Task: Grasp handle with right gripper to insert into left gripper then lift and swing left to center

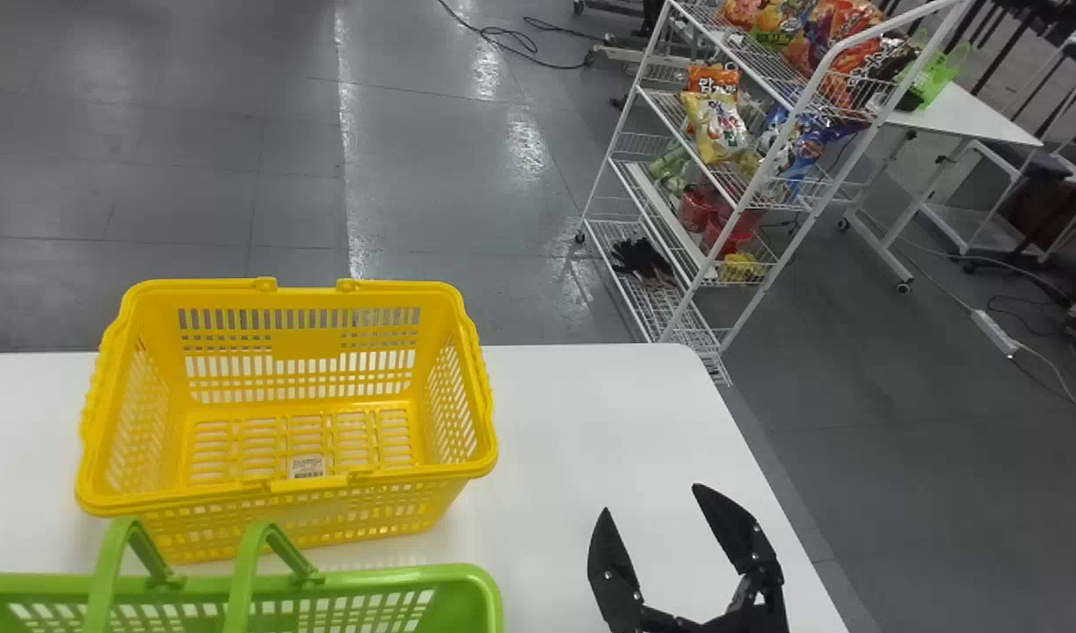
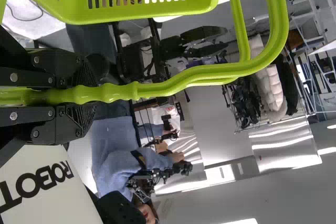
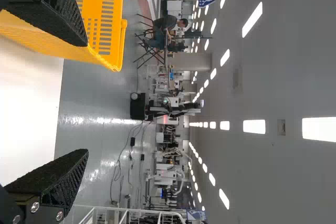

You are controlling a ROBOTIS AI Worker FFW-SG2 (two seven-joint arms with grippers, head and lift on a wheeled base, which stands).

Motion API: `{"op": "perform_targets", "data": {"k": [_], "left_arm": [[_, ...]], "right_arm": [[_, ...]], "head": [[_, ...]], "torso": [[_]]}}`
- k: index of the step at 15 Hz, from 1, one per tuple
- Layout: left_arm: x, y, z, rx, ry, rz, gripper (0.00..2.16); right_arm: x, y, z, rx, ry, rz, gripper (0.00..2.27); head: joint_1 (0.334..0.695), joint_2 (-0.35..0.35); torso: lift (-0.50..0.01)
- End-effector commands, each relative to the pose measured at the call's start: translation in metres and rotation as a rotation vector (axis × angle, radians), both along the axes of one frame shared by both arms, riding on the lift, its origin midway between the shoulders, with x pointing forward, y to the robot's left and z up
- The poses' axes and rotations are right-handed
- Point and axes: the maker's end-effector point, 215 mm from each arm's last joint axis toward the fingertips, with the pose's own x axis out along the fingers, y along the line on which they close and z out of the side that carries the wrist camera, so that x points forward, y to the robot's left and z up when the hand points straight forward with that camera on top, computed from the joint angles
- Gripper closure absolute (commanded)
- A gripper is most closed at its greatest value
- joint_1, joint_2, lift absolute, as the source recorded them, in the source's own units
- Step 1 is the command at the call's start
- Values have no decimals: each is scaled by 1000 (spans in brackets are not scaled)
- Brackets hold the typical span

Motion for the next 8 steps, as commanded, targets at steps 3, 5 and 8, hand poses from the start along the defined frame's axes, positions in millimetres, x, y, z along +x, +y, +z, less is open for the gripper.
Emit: {"op": "perform_targets", "data": {"k": [3,5,8], "left_arm": [[1,0,0,-1,1,1,2125],[2,1,-1,-2,4,4,2125],[1,0,0,-6,5,1,2125]], "right_arm": [[-1,0,1,1,-5,-1,73],[-1,-1,-1,1,-2,-4,73],[-2,-2,0,2,-5,-4,73]], "head": [[695,-350],[695,-350],[695,-350]], "torso": [[-93],[-93],[-93]]}}
